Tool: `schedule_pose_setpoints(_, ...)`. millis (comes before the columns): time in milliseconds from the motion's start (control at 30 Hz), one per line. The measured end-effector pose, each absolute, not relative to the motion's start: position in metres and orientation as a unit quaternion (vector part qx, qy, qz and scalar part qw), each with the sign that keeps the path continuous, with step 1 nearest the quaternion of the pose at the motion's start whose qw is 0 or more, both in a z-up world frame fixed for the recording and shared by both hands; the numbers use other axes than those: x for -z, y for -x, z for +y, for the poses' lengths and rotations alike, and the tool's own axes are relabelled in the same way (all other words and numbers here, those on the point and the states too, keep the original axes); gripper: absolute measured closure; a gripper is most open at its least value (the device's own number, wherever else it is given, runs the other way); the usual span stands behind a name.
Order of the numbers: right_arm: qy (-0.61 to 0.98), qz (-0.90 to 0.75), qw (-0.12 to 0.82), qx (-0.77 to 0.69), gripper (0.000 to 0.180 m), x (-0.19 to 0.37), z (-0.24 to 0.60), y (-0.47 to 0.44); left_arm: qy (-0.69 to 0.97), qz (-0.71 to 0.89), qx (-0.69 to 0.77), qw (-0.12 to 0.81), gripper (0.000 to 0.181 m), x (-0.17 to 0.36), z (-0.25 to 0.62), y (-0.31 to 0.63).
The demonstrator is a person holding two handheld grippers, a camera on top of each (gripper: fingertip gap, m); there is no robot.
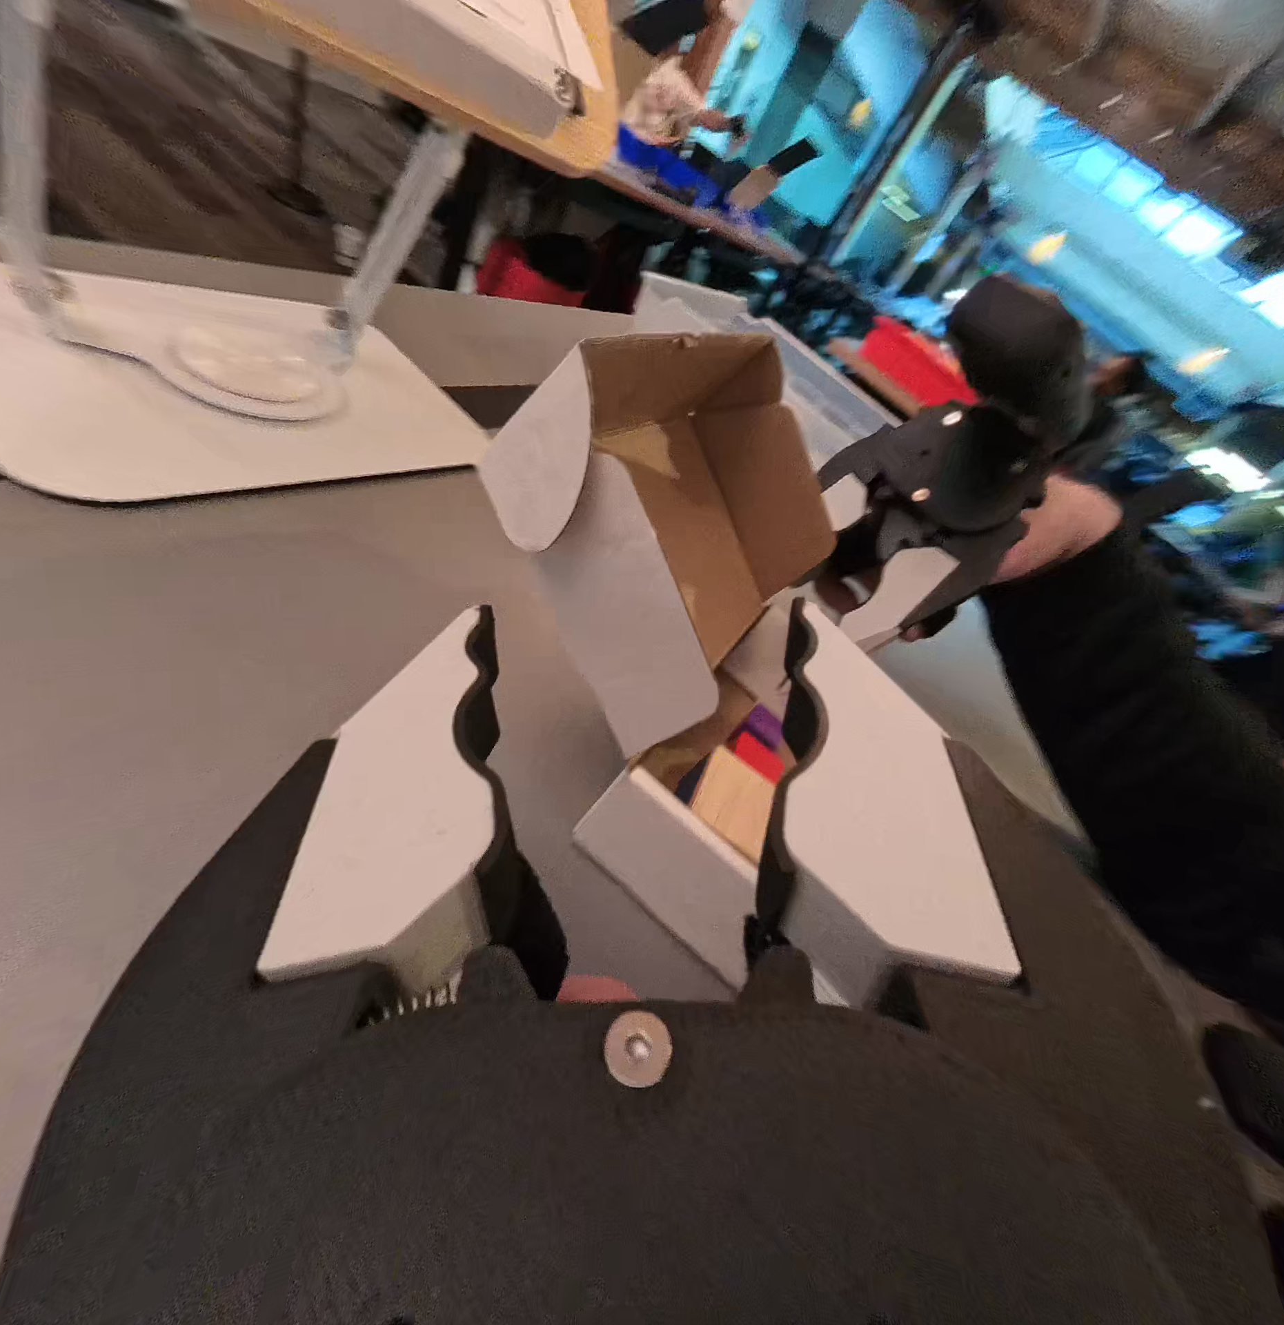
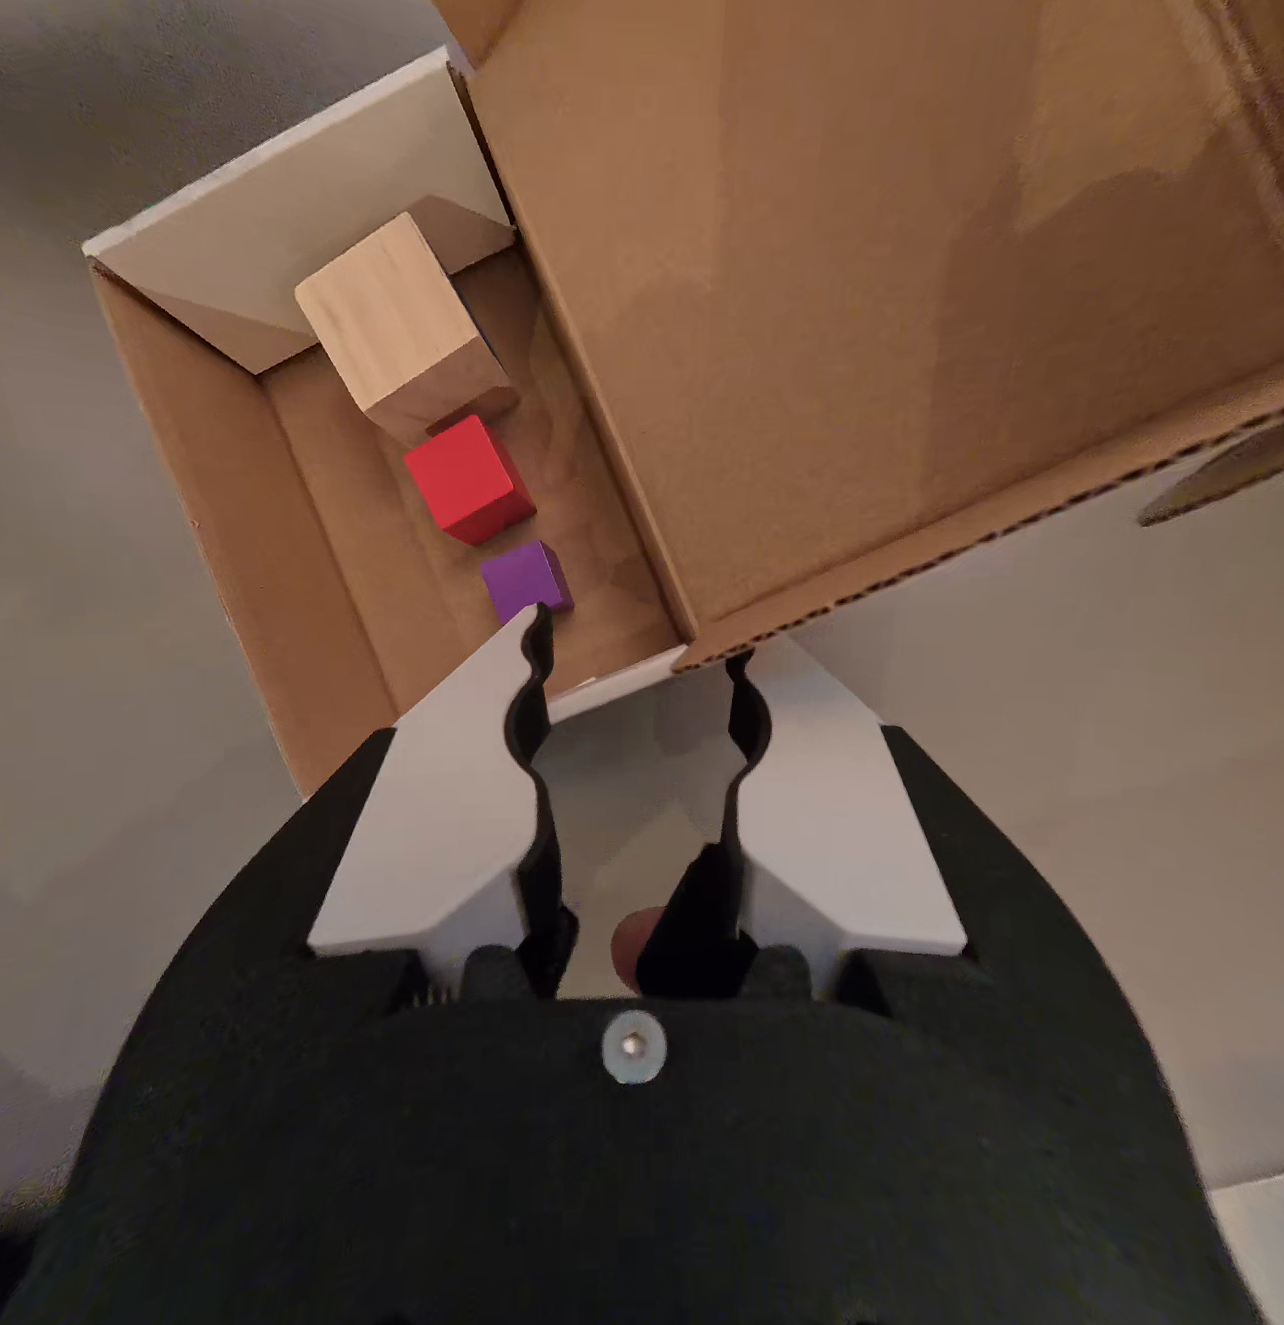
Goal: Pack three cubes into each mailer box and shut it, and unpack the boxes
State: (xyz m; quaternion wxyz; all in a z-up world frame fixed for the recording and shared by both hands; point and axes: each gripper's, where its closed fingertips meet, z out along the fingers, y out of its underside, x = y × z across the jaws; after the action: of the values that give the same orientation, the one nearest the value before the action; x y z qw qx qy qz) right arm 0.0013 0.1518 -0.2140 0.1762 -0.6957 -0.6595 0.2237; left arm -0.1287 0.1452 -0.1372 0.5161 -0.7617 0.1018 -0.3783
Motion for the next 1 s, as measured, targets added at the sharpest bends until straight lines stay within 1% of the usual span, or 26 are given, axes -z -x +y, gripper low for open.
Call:
schedule_pose_setpoints(67, 0.689, -0.663, 0.181, -0.232, 0.136, 0.215, 0.147, -0.002, 0.740, 0.107, 0.441, 0.497, 0.102, 0.136, 0.150, 0.119)
schedule_pose_setpoints(100, 0.682, -0.668, 0.187, -0.234, 0.136, 0.215, 0.144, -0.002, 0.735, 0.110, 0.459, 0.488, 0.105, 0.138, 0.152, 0.116)
schedule_pose_setpoints(167, 0.672, -0.671, 0.202, -0.240, 0.137, 0.214, 0.142, 0.000, 0.751, 0.138, 0.458, 0.456, 0.110, 0.154, 0.154, 0.105)
schedule_pose_setpoints(233, 0.664, -0.672, 0.216, -0.244, 0.137, 0.213, 0.140, 0.001, 0.748, 0.178, 0.453, 0.451, 0.112, 0.160, 0.148, 0.092)
schedule_pose_setpoints(267, 0.662, -0.672, 0.223, -0.244, 0.138, 0.213, 0.140, 0.001, 0.739, 0.192, 0.460, 0.453, 0.123, 0.157, 0.144, 0.086)
schedule_pose_setpoints(300, 0.661, -0.671, 0.226, -0.247, 0.137, 0.213, 0.140, 0.000, 0.738, 0.198, 0.454, 0.458, 0.125, 0.156, 0.144, 0.084)
schedule_pose_setpoints(333, 0.661, -0.668, 0.228, -0.253, 0.135, 0.212, 0.140, 0.000, 0.739, 0.208, 0.444, 0.462, 0.125, 0.157, 0.143, 0.083)
schedule_pose_setpoints(367, 0.662, -0.664, 0.228, -0.263, 0.125, 0.212, 0.139, -0.001, 0.739, 0.215, 0.439, 0.463, 0.126, 0.157, 0.143, 0.084)
schedule_pose_setpoints(467, 0.671, -0.648, 0.226, -0.282, 0.112, 0.211, 0.138, -0.005, 0.735, 0.222, 0.434, 0.472, 0.126, 0.157, 0.142, 0.086)
schedule_pose_setpoints(533, 0.681, -0.620, 0.243, -0.307, 0.105, 0.203, 0.143, -0.006, 0.725, 0.242, 0.439, 0.473, 0.126, 0.156, 0.137, 0.084)
schedule_pose_setpoints(700, 0.639, -0.532, 0.293, -0.472, 0.103, 0.151, 0.146, 0.004, 0.710, 0.272, 0.451, 0.468, 0.124, 0.154, 0.130, 0.085)
schedule_pose_setpoints(767, 0.634, -0.482, 0.327, -0.509, 0.108, 0.135, 0.162, 0.008, 0.699, 0.280, 0.456, 0.474, 0.121, 0.151, 0.127, 0.086)
schedule_pose_setpoints(800, 0.633, -0.461, 0.328, -0.528, 0.112, 0.131, 0.168, 0.010, 0.696, 0.279, 0.457, 0.478, 0.112, 0.148, 0.127, 0.087)
schedule_pose_setpoints(833, 0.630, -0.445, 0.326, -0.546, 0.114, 0.128, 0.172, 0.012, 0.692, 0.277, 0.458, 0.484, 0.109, 0.144, 0.128, 0.089)
schedule_pose_setpoints(933, 0.609, -0.423, 0.316, -0.592, 0.118, 0.125, 0.176, 0.016, 0.660, 0.261, 0.486, 0.510, 0.109, 0.126, 0.127, 0.095)
schedule_pose_setpoints(1000, 0.592, -0.421, 0.303, -0.617, 0.118, 0.124, 0.175, 0.017, 0.652, 0.251, 0.492, 0.519, 0.115, 0.122, 0.129, 0.100)
